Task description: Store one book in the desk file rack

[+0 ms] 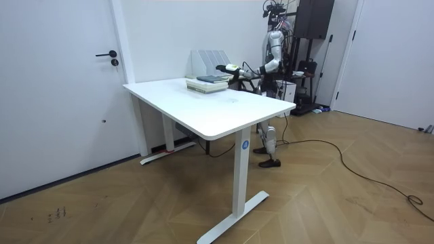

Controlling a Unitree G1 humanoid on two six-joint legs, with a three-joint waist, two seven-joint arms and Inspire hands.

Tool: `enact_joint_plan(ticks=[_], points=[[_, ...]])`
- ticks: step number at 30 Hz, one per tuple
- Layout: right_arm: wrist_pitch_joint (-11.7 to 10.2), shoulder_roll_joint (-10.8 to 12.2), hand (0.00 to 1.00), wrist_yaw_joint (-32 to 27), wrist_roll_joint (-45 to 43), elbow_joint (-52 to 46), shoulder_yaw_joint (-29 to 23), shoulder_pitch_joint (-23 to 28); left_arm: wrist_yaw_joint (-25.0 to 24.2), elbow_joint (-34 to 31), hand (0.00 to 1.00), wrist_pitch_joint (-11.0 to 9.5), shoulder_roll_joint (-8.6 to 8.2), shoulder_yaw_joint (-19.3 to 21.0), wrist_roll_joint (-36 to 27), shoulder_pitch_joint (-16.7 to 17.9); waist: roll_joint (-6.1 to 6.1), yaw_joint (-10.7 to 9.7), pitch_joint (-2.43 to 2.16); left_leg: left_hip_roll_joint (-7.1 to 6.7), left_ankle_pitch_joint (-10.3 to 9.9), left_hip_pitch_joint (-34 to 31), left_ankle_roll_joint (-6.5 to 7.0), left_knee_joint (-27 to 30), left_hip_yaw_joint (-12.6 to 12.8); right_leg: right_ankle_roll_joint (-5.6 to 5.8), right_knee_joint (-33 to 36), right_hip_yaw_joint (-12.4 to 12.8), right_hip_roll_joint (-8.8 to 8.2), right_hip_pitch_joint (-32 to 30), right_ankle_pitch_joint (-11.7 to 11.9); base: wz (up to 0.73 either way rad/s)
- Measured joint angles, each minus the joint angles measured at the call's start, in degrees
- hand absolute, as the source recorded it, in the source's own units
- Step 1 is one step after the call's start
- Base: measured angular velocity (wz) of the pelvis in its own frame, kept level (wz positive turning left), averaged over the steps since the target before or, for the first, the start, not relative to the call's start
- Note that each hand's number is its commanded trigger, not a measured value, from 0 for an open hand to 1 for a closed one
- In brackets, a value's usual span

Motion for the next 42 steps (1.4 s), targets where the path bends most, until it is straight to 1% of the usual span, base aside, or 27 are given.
enact_joint_plan(ticks=[2, 5, 13, 16, 19, 22, 25, 29, 31, 35, 37, 41, 42], points=[[0.1, -0.1, 0.0, 0.1, 0.2, 0.0, 0.0, 0.1, 0.0, 0.0, 0.0, 0.2, 0.18, 0.6, 0.0, 0.0, 0.09, 0.1, 0.03, 0.0, 0.0, 0.0, 0.0, 0.0, 0.0, 0.0, 0.0, 0.0, 0.0, 0.0, 0.0, 0.0], [1.1, -0.5, 0.0, 0.2, 0.2, 0.0, 0.0, 0.1, 0.1, 0.0, 0.0, 0.5, 0.62, 0.6, 0.0, 0.0, 0.49, 0.8, 0.09, 0.0, 0.0, 0.2, 0.0, 0.0, 0.0, 0.0, 0.0, 0.0, 0.0, 0.2, 0.0, 0.0], [2.0, -1.3, 0.0, 0.6, 0.2, 1.2, 0.0, 0.3, 1.3, 0.0, 0.0, 2.7, 0.62, 1.1, 0.1, 0.0, 1.14, 1.2, -0.3, -0.04, 0.0, 0.9, 0.0, 0.0, 0.2, -0.02, -0.9, -0.2, 0.01, 1.2, 0.0, 0.02], [2.3, -1.3, 0.0, 0.6, 0.2, 1.8, 0.1, 0.2, 2.4, 0.0, 0.0, 2.7, 0.6, 2.2, 0.0, 0.0, 1.15, 1.3, -0.3, -0.03, 0.0, 0.9, 0.0, -0.1, 0.2, -0.02, -0.9, -0.1, 0.03, 1.1, 0.0, 0.0], [2.5, -1.3, 0.0, 0.6, -0.3, 1.7, 0.0, 0.5, 2.4, 0.0, 0.0, 2.8, 0.58, 5.8, 0.0, 0.0, 1.11, 1.3, -0.28, -0.02, 0.0, 0.9, 0.0, -0.1, 0.2, -0.02, -0.8, -0.1, 0.02, 1.4, 0.0, -0.04], [2.6, -1.4, 0.0, 0.2, -0.4, 1.7, 0.0, 1.1, 2.7, 0.0, 0.0, 2.9, 0.58, 8.4, 0.0, 0.0, 1.09, 1.2, -0.27, -0.02, 0.0, 0.9, 0.0, -0.1, 0.2, -0.02, -0.7, -0.1, 0.0, 1.4, 0.0, 0.0], [3.1, -1.4, 0.0, 0.0, -0.5, 1.7, 0.0, 1.2, 3.5, 0.0, 0.0, 2.9, 0.58, 9.4, -0.2, 0.0, 1.09, 1.2, -0.27, -0.02, 0.0, 0.9, 0.0, -0.1, 0.1, -0.01, -0.7, -0.1, -0.01, 1.5, 0.0, 0.0], [3.3, -1.4, 0.0, 0.0, -0.6, 1.8, -0.1, 1.1, 3.5, 0.0, 0.0, 2.8, 0.58, 9.6, -0.5, 0.0, 1.15, 1.4, -0.23, -0.02, 0.0, 1.1, 0.0, -0.2, 0.2, -0.01, -0.7, 0.0, 0.02, 1.5, 0.0, -0.01], [3.3, -1.4, 0.0, -0.2, -0.6, 1.8, -0.1, 1.0, 3.5, 0.0, 0.0, 2.7, 0.58, 10.0, -0.5, 0.0, 1.3, 1.4, 0.05, -0.02, 0.0, 1.5, 0.0, -0.2, 0.2, -0.01, -0.7, 0.1, 0.03, 1.6, 0.0, -0.02], [3.3, -1.4, 0.0, -0.6, -1.2, 2.0, -0.2, 1.1, 3.5, 0.0, 0.0, 2.5, 0.58, 11.4, -0.5, 0.0, 1.35, 1.4, 0.07, -0.02, 0.0, 1.5, 0.0, -0.2, 0.2, -0.02, -0.7, 0.1, 0.06, 1.5, 0.0, 0.0], [3.8, -1.4, 0.0, -0.7, -3.0, 2.0, -0.4, 1.2, 3.5, 0.0, 0.0, 2.7, 0.58, 12.2, -0.5, 0.0, 1.34, 1.3, 0.08, -0.05, 0.0, 1.6, 0.0, -0.2, 0.3, -0.02, -0.7, 0.2, 0.04, 1.5, 0.0, 0.0], [4.0, -1.4, 0.0, -0.7, -6.5, 2.2, -0.6, 1.2, 3.4, 0.0, 0.0, 3.1, 0.58, 12.3, -0.5, 0.0, 1.32, 1.3, 0.09, -0.08, 0.0, 1.6, 0.0, -0.2, 0.3, -0.01, -0.7, 0.2, 0.02, 1.6, 0.0, 0.0], [4.3, -1.4, 0.0, -0.7, -7.5, 2.2, -0.6, 1.2, 3.4, 0.0, 0.0, 3.4, 0.58, 12.3, -0.5, 0.0, 1.33, 1.2, 0.08, -0.08, 0.0, 1.6, 0.0, -0.2, 0.3, -0.01, -0.7, 0.2, 0.02, 1.6, 0.0, 0.0]])
